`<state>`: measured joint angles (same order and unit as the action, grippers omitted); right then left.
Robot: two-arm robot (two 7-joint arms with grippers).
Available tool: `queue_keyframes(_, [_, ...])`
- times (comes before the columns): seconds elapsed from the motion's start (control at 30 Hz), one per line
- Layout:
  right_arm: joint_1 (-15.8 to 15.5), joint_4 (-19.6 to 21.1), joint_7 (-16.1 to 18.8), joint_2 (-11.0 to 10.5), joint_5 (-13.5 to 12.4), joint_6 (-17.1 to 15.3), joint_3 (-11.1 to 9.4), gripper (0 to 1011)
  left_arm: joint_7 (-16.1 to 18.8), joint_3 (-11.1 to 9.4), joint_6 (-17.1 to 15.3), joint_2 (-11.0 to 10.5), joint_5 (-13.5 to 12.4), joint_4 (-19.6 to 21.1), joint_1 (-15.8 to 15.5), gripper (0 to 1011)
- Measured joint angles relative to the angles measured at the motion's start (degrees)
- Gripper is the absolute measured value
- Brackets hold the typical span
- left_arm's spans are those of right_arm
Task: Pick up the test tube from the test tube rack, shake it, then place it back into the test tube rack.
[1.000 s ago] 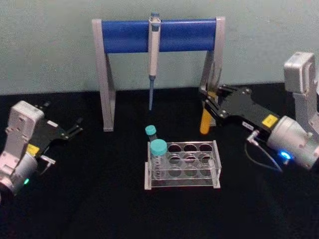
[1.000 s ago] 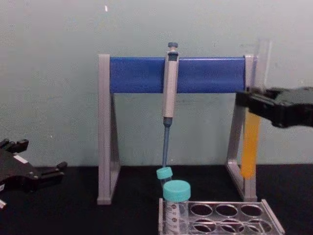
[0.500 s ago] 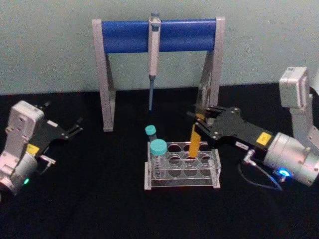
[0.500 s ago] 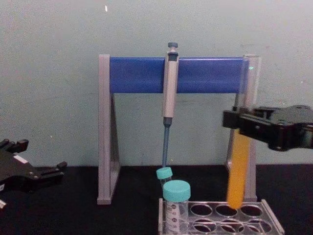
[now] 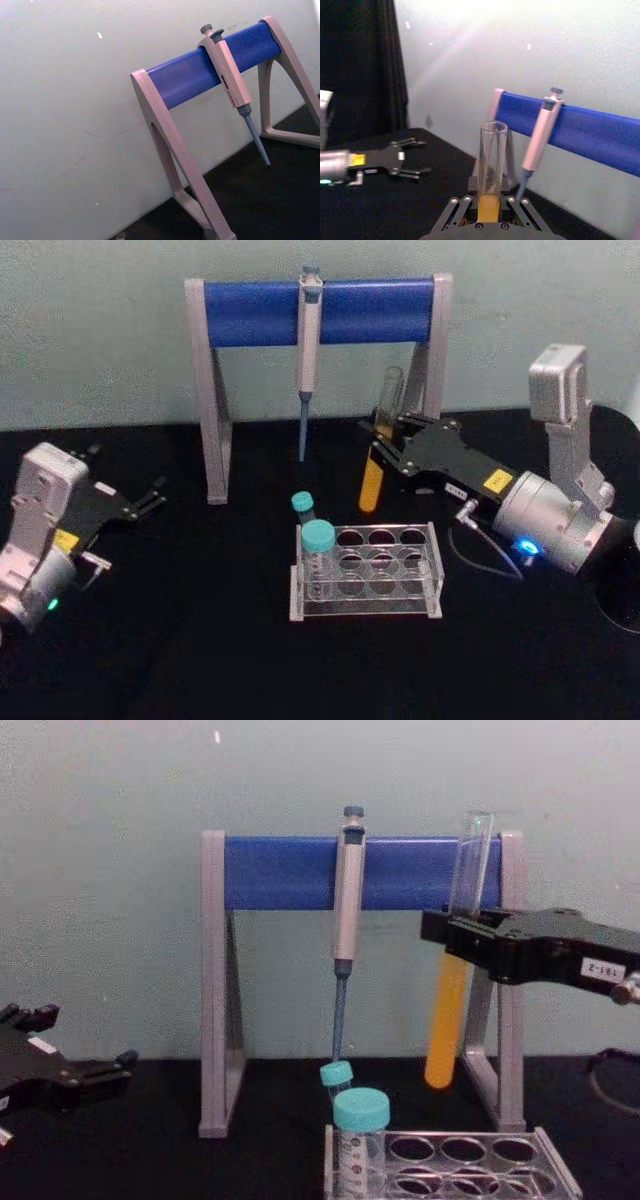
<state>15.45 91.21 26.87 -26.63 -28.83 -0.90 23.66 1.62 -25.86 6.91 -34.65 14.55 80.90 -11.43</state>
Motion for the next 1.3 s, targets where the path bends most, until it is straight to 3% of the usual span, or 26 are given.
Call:
queue_keyframes(0.6, [-0.36,-0.55,-1.33,-0.07,1.96,0.25,-1.74,232,0.0,0.0,0.0,0.0,0.0,0.0,0.0,1001])
queue_keyframes(1.03, [-6.42,6.08,-2.74,-4.07,2.4,-2.38,-4.87,232,0.0,0.0,0.0,0.0,0.0,0.0,0.0,1001])
queue_keyframes(1.3, [-8.39,8.3,-0.93,-4.6,1.47,-3.25,-3.71,232,0.0,0.0,0.0,0.0,0.0,0.0,0.0,1001])
